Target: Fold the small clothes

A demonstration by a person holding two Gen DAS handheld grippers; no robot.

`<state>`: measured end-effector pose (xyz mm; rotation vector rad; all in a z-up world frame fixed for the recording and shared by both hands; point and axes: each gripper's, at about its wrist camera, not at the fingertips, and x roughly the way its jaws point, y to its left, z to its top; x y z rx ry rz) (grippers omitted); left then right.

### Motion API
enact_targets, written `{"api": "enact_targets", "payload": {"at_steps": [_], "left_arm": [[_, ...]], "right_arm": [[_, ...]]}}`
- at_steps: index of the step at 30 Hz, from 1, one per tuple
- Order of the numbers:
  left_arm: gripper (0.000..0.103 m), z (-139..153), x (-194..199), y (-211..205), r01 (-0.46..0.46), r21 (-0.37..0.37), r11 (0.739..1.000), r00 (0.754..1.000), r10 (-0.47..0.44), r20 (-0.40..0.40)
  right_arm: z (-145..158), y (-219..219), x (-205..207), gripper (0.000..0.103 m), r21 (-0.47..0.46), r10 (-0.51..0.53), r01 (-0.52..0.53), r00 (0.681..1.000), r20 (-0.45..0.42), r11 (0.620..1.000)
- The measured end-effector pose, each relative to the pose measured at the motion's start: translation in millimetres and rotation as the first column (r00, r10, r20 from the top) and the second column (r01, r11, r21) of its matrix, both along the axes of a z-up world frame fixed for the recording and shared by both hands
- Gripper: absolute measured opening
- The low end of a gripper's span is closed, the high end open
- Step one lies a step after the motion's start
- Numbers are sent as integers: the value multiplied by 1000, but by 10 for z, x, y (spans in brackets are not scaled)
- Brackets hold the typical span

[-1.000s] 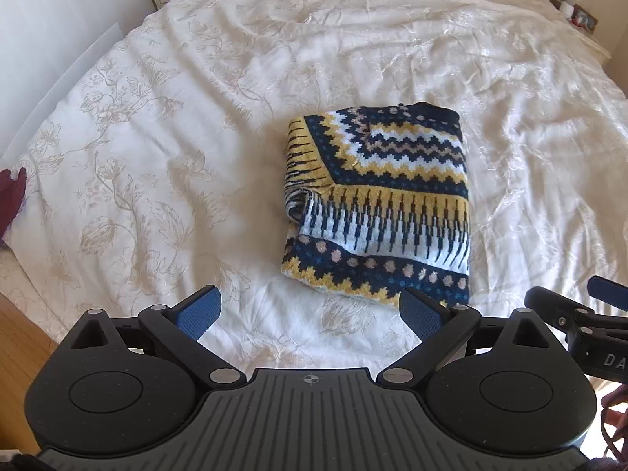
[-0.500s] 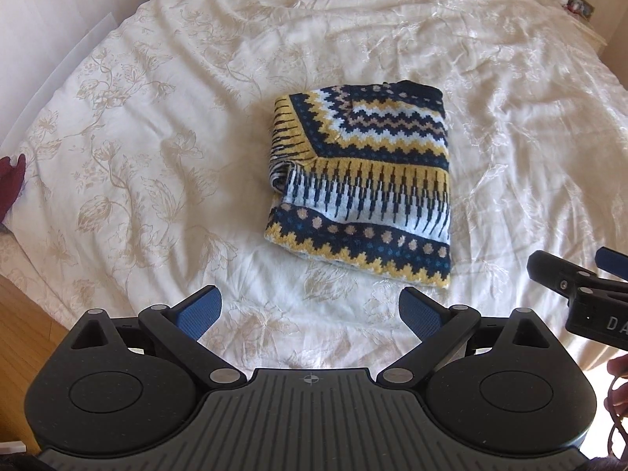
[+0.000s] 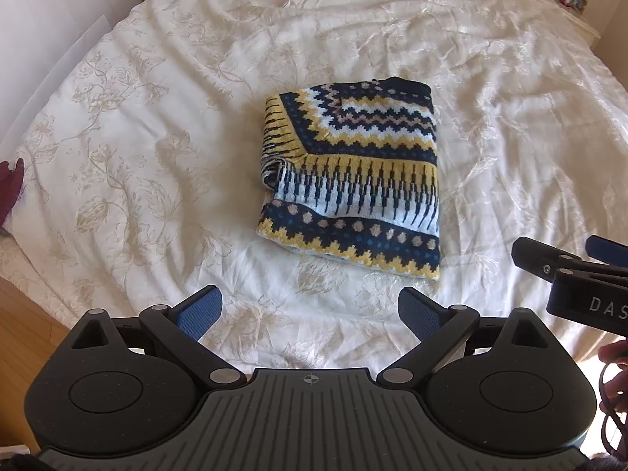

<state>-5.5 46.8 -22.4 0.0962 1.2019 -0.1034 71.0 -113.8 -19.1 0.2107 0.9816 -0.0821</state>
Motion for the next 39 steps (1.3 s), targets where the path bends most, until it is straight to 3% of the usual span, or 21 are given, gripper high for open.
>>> {"api": "enact_targets", "payload": {"at_steps": [39], "left_arm": [[97,44,-44,31,-27,23,999,1000,26,8]], "right_arm": [[29,-46,-44,102,-11,-7,7,1000,-1,1000]]}}
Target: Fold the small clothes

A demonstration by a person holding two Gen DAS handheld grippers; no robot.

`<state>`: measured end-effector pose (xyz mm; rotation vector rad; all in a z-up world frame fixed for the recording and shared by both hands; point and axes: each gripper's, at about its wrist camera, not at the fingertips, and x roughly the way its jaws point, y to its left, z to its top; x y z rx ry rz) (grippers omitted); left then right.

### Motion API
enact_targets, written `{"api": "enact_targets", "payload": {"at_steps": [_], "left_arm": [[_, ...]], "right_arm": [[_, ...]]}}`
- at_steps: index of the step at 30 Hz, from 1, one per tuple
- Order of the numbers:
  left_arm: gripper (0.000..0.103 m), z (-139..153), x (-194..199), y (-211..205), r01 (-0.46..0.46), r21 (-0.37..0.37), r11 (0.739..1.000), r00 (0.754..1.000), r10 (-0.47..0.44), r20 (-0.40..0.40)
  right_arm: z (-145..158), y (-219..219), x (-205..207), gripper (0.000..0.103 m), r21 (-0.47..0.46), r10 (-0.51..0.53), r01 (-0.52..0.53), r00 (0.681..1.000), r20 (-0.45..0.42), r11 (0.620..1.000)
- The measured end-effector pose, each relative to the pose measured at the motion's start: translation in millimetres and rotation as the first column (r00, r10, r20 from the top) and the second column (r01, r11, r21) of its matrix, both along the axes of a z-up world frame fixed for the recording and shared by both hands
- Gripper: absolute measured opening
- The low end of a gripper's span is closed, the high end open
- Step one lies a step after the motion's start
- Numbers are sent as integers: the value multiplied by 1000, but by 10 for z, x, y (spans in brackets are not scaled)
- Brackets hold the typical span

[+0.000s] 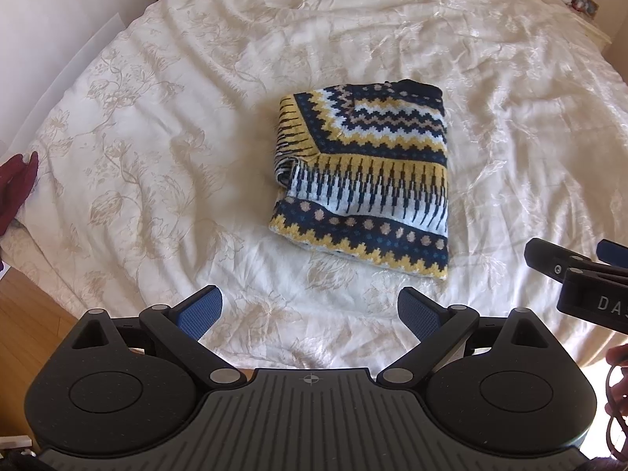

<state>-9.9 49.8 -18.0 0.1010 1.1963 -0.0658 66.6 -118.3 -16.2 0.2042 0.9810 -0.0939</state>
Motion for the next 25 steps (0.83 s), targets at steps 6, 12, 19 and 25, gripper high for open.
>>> {"api": "enact_targets", "payload": {"at_steps": [6,12,19,25], "left_arm": [[97,0,2,3,0,0,1000,1000,0,0],[97,-2,-5,25,-6,0,1000,1000,6,3],[97,-3,-12,31,-13,9,1000,1000,13,7],[97,-2,-14,17,-14,9,1000,1000,14,6]], "right_arm": [[5,12,7,102,0,1,-1,1000,1,1000],[6,26,9,102,1,3,-3,1000,1,1000],[5,39,13,102,2,3,-3,1000,1,1000],[-4,37,14,102,3,4,-4,1000,1,1000]]}}
